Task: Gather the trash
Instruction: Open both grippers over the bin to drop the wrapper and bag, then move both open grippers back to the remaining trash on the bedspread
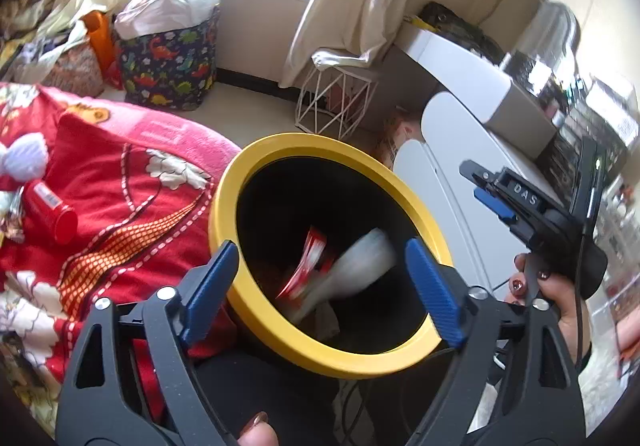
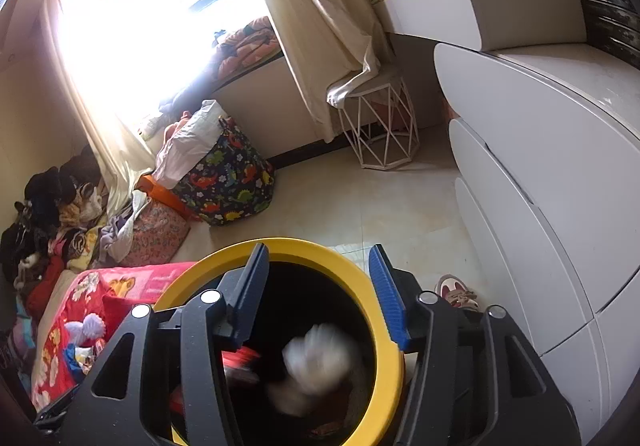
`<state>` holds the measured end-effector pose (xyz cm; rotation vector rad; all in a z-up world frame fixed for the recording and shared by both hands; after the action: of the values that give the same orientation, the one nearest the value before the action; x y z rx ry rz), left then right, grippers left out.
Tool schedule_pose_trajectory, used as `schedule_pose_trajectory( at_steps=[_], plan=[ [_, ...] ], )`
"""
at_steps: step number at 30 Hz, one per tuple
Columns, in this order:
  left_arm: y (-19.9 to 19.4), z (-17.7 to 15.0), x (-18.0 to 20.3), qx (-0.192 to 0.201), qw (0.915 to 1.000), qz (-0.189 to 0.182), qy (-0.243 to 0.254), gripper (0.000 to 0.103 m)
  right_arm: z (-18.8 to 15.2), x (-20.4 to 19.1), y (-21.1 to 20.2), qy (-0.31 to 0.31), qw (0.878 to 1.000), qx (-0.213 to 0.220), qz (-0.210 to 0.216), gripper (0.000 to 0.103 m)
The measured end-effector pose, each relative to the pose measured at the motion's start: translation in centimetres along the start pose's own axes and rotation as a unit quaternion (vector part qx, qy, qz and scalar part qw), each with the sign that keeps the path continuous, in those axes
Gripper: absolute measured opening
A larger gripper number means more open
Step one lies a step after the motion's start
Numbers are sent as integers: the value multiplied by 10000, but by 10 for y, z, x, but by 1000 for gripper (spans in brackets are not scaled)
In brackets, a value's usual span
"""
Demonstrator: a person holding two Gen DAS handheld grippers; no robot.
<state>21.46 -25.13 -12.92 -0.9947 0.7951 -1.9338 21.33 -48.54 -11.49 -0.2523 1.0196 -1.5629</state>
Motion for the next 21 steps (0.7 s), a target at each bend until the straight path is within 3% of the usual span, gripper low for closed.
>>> schedule_pose_trajectory(
  at_steps=[1,12,21],
  plan=[
    [-1,0,-2,18,10000,56,-25,93,0,-1,0,2,10000,4,8,53],
    [-27,-4,-17,324,9985,448,-54,93,-1,-32,-5,-305,9992,26,243,65],
    [-51,-4,-43,586,9957,644,-320,93,-6,-55,-14,-528,9976,38,456,69]
  ],
)
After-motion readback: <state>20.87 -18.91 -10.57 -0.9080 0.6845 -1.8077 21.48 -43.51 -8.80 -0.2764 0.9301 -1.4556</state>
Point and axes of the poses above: each gripper's, at about its wrist camera, not at the fingertips, and y roughly the way its jaws point, x to its right, z to its top, the point moved 9 cm from there along y, roughly the way its jaws point, and after that the axes turned 15 degrees about -x, right-handed, at the moved point
